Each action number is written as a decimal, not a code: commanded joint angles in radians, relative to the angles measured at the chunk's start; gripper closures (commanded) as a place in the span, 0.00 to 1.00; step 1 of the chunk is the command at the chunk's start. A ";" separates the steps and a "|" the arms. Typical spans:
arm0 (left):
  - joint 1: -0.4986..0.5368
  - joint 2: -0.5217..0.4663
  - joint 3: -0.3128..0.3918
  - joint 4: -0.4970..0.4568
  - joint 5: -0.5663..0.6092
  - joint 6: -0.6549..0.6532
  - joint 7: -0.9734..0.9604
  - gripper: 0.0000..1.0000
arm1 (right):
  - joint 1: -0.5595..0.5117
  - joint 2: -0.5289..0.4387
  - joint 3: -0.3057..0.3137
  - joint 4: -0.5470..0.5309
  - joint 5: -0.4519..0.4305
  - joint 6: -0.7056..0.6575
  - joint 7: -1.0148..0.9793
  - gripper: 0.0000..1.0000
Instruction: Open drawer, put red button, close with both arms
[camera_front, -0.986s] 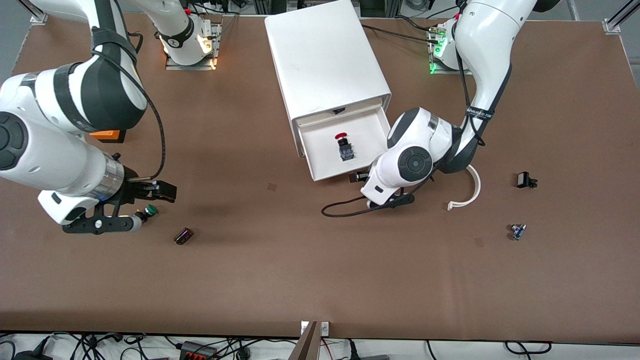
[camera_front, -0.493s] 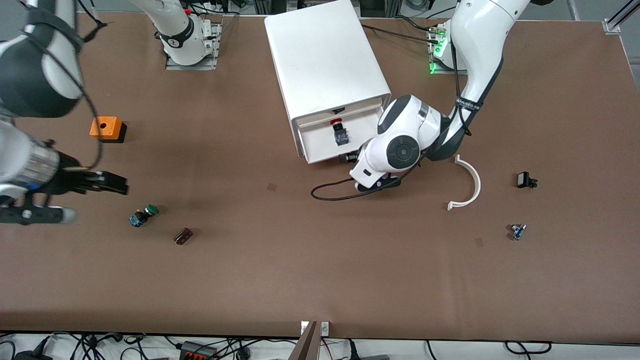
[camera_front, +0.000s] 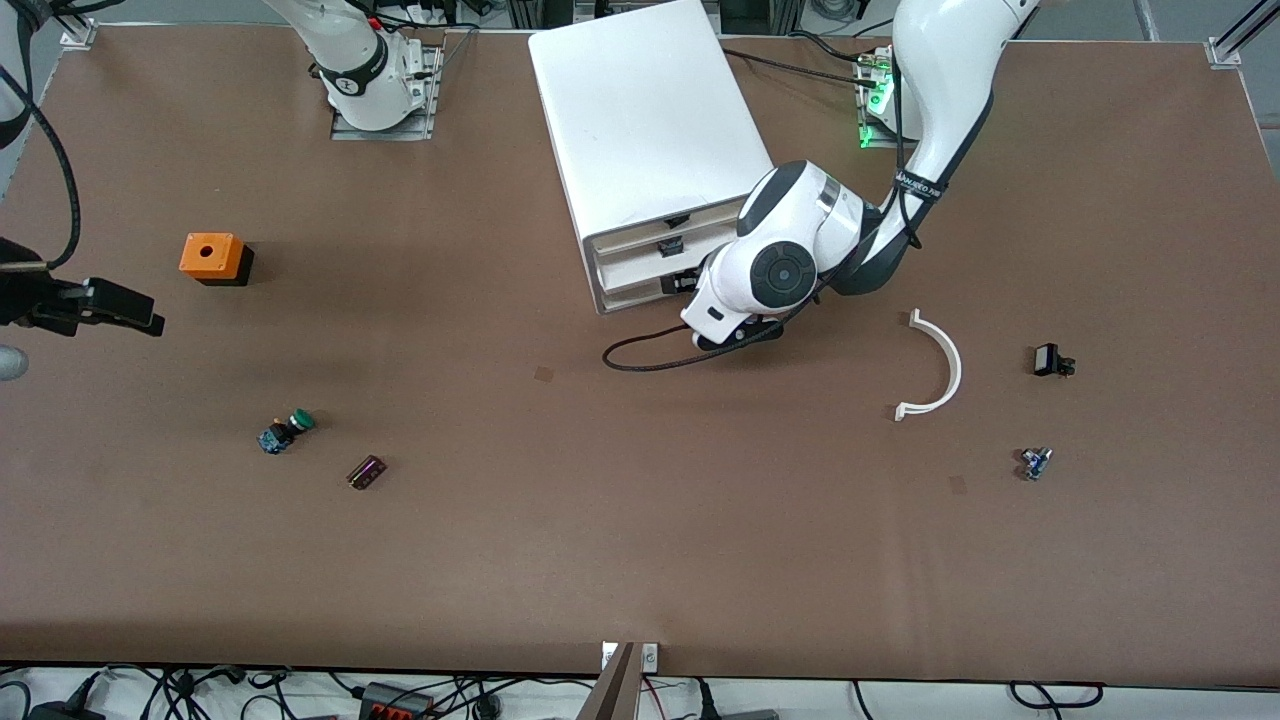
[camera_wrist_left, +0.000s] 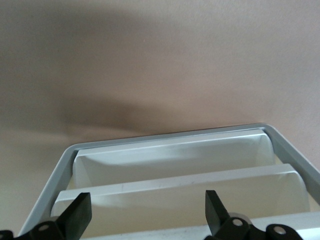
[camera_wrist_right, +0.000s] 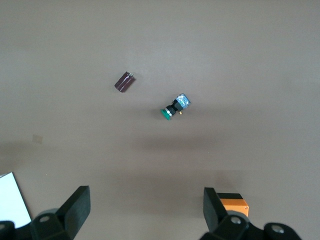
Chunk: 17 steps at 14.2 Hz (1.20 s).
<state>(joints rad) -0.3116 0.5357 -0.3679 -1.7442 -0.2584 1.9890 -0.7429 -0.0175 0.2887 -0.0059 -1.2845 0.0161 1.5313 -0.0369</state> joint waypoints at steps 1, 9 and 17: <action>0.029 -0.060 -0.049 -0.072 -0.025 -0.009 -0.029 0.00 | -0.012 -0.043 0.020 -0.065 -0.018 0.012 -0.015 0.00; 0.078 -0.103 -0.049 -0.064 -0.022 -0.082 -0.018 0.00 | -0.012 -0.304 0.026 -0.462 -0.061 0.207 -0.005 0.00; 0.279 -0.175 -0.046 0.141 0.231 -0.398 0.086 0.00 | -0.015 -0.306 0.021 -0.454 -0.051 0.181 0.000 0.00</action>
<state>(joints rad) -0.0650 0.3690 -0.4041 -1.6680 -0.0918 1.6606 -0.6823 -0.0185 0.0012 0.0046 -1.7217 -0.0282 1.7094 -0.0387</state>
